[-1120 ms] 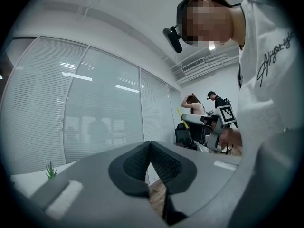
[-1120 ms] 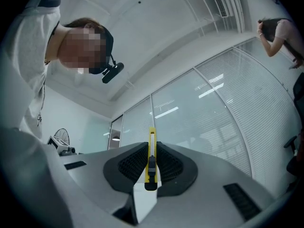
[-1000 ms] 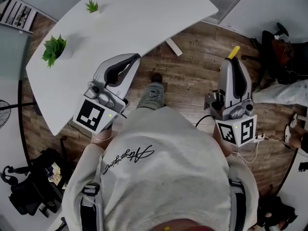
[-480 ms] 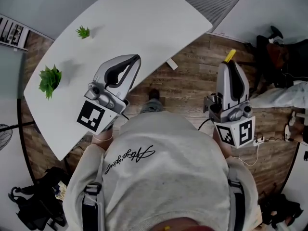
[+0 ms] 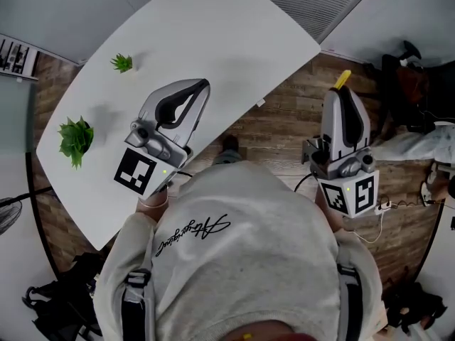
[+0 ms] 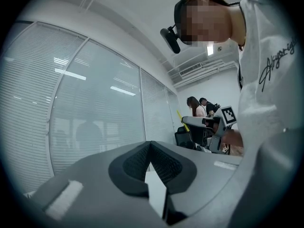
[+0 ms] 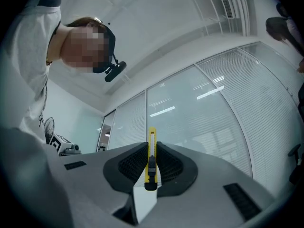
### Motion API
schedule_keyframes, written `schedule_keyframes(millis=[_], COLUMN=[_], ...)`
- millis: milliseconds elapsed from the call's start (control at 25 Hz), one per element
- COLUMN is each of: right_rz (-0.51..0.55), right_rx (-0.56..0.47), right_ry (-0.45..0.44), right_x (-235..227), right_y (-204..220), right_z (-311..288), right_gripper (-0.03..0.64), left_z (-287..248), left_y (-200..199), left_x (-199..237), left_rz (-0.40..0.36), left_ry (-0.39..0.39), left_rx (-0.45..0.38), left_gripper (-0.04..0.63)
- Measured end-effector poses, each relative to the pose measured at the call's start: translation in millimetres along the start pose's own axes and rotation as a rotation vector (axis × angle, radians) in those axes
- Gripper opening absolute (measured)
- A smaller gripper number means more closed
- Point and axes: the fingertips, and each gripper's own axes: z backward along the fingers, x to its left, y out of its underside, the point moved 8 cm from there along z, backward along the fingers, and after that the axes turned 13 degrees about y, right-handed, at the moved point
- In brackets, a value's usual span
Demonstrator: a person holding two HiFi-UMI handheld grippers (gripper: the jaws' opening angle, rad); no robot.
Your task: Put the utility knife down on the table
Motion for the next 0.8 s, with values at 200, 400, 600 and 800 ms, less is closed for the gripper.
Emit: schedule_keyframes(millis=[200, 400, 600, 800], right_rz=[0.008, 0.020, 0.030, 0.026], right_rx=[0.011, 0.016, 0.017, 0.016], right_ry=[0.011, 0.021, 0.031, 0.028], right_x=[1.3, 2.2, 1.7, 0.1], right_y=[6.1, 12.3, 18.6, 24.1], right_z=[-19.4, -39.0, -59.9, -71.8], right_gripper=[0.054, 0.054, 0.054, 0.054], left_z=[-2.4, -4.1, -7.2, -16.3], left_y=[4.2, 10.2, 17.8, 21.3], left_x=[23.0, 44.4, 67.6, 79.1], left_rz=[0.016, 0.031, 0.055, 0.063], left_ry=[-0.002, 0.004, 0.013, 0.032], left_rx=[-0.003, 0.001, 0.010, 0.009], left_gripper=[-0.011, -0.011, -0.011, -0.011])
